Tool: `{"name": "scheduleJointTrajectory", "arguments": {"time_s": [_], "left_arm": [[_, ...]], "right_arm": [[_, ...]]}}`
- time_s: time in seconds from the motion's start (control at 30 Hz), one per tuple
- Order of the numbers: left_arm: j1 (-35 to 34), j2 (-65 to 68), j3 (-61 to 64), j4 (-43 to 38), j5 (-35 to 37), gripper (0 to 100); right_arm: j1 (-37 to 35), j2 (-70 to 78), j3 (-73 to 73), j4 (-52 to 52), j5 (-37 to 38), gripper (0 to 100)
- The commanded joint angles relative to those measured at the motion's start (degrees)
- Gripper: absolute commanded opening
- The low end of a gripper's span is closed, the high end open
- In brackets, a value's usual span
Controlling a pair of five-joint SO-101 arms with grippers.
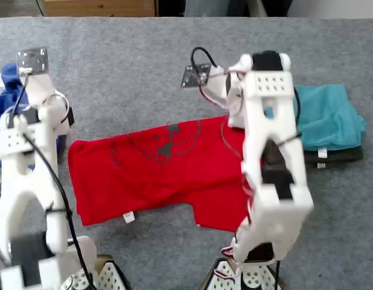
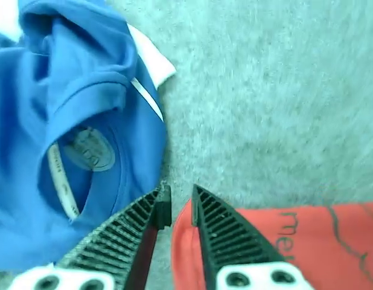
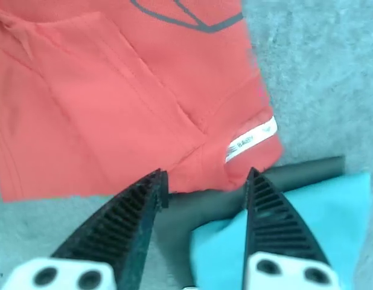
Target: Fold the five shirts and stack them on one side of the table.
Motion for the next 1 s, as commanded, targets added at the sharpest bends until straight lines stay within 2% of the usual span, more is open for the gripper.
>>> {"name": "scheduleJointTrajectory", "arguments": {"time_s": [0.0, 0.13, 0.27, 0.53, 0.63, 0.7, 0.87, 0.97], "left_arm": [[0.0, 6.7, -9.6, 4.8, -4.9, 10], [0.0, 14.9, -18.3, 12.6, -6.1, 10], [0.6, 22.2, -24.7, 17.2, -1.3, 10], [2.2, 33.4, -30.9, 17.1, -0.5, 9], [2.8, 36.5, -33.6, 17.2, -0.4, 9], [3.4, 37.8, -34.8, 17.4, 1.8, 4], [5.1, 39.3, -35.5, 17.1, 9.4, 3], [5.1, 39.5, -34.9, 17.4, 11.3, 3]], "right_arm": [[0.7, 9.5, -16.0, 1.8, 0.6, 21.5], [0.4, 13.3, -17.4, 1.7, 0.5, 21.3], [0.5, 15.3, -17.9, 1.5, 0.3, 21.2], [0.7, 15.3, -19.6, -1.9, -3.3, 19.4], [0.7, 15.5, -20.8, -2.1, -5.4, 8.0], [0.7, 15.4, -20.8, -2.4, -5.7, 0.8], [0.7, 15.6, -20.7, -3.5, -6.3, 1.5], [1.1, 15.8, -20.2, -4.0, -6.3, 1.5]]}}
